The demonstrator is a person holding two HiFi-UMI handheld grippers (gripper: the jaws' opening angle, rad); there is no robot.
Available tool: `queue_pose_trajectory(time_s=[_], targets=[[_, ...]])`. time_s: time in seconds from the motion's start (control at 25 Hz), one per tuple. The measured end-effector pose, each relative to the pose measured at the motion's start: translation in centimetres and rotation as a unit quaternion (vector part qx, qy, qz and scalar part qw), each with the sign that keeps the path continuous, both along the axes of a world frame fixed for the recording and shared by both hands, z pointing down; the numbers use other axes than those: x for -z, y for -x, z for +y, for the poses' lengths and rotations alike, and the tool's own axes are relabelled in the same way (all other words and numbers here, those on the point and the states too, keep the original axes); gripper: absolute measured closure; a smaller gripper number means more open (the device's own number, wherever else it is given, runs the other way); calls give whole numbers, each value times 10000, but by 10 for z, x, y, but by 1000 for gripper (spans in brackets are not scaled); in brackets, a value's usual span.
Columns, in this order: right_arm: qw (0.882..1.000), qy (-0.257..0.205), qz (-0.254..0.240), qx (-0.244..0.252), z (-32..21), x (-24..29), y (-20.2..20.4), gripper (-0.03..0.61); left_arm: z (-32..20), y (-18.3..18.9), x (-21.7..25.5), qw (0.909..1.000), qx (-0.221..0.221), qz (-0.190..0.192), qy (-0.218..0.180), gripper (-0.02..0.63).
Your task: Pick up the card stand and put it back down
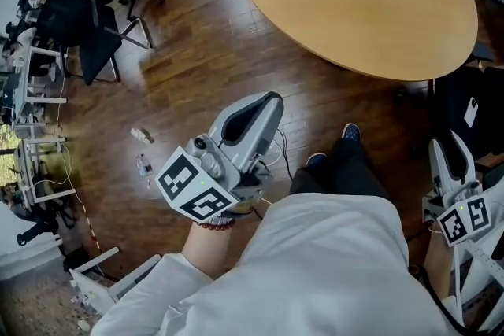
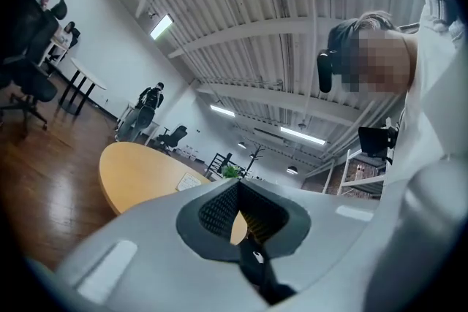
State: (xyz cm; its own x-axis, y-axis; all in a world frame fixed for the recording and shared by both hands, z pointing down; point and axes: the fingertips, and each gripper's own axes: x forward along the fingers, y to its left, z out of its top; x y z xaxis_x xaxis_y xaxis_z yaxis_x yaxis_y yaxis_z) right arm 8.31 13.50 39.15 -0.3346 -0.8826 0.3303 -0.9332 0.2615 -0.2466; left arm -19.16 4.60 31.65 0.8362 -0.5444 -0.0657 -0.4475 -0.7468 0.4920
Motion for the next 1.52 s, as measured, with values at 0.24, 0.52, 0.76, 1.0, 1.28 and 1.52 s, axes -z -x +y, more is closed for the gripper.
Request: queue_pose_trajectory(time_s=[0.24, 0.52, 0.76, 1.0, 1.28, 1.52], targets=[[9964, -621, -214, 532, 16, 60, 20, 403, 21, -21, 14, 9995, -265, -26, -139, 614], [9816, -1441, -320, 1214, 32, 122, 28, 403, 60, -106, 72, 9849, -988, -725, -1225, 614], [9799, -1410, -594, 1278, 29, 122, 18, 408, 72, -134, 75, 9849, -1057, -783, -1125, 614], [9781, -1346, -708, 1419, 30, 106, 22, 405, 76, -129, 52, 9849, -1047, -1050, -899, 614], [9704, -1543, -691, 1725, 43, 121, 46, 402, 105, -140, 52, 9804, -1288, -1150, -946, 614], [9692, -1642, -711, 1690, 49, 130, 42, 402, 116, -148, 46, 9817, -1367, -1046, -813, 614]])
